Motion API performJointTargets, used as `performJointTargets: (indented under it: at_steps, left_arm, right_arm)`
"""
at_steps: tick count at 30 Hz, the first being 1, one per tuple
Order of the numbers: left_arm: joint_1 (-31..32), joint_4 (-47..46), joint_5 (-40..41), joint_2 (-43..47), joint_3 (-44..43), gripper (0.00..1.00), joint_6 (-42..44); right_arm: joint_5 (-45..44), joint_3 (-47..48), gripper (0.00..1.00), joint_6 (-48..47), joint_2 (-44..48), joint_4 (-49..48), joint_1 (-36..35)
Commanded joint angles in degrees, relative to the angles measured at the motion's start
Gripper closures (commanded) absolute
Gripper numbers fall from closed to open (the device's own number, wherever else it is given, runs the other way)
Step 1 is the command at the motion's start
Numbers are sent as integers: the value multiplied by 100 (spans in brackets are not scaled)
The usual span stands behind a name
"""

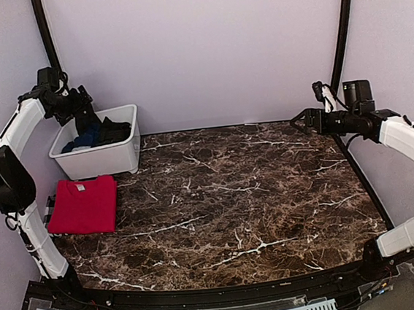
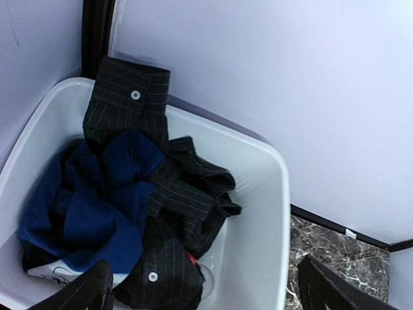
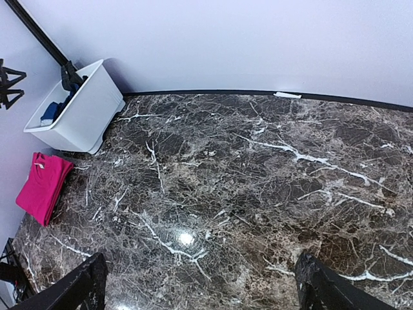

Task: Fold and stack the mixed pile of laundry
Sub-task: Pick up the crumpled T-shirt from the bin.

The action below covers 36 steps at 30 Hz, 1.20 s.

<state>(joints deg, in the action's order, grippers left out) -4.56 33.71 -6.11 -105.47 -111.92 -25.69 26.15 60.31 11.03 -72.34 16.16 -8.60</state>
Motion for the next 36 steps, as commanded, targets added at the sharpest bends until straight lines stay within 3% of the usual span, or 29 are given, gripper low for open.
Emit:
performJointTargets:
  at_steps: [1, 9, 15, 17, 19, 23, 25, 30, 36]
  left_arm:
    - [-108, 584, 451, -675, -512, 1, 228]
    - [-133, 1086, 1670, -1627, -937, 1, 313]
    - [-160, 1207, 1716, -2236, -1190, 6, 393]
    - [-186, 1262, 1731, -2388, -1310, 16, 390]
    - [-210, 1285, 1706, -2409, -1419, 37, 419]
    - [-210, 1569, 1669, -2308, -1922, 93, 532]
    - [-210, 1586, 1544, -2084, -2091, 99, 556]
    - [-148, 1157, 825, -1277, -2040, 100, 621]
    - [360, 758, -184, -330, -2090, 100, 886]
  right_arm:
    - [312, 72, 2, 59, -86, -304, 148]
    - [449, -37, 2, 157, -226, -485, 201]
    - [542, 27, 2, 282, -410, -594, 218]
    - [532, 29, 2, 307, -409, -597, 218]
    - [521, 32, 2, 307, -386, -589, 218]
    - [506, 58, 2, 295, -346, -537, 222]
    - [520, 103, 2, 306, -333, -523, 225]
    - [618, 265, 2, 363, -269, -462, 227]
    - [660, 356, 2, 362, -112, -365, 227]
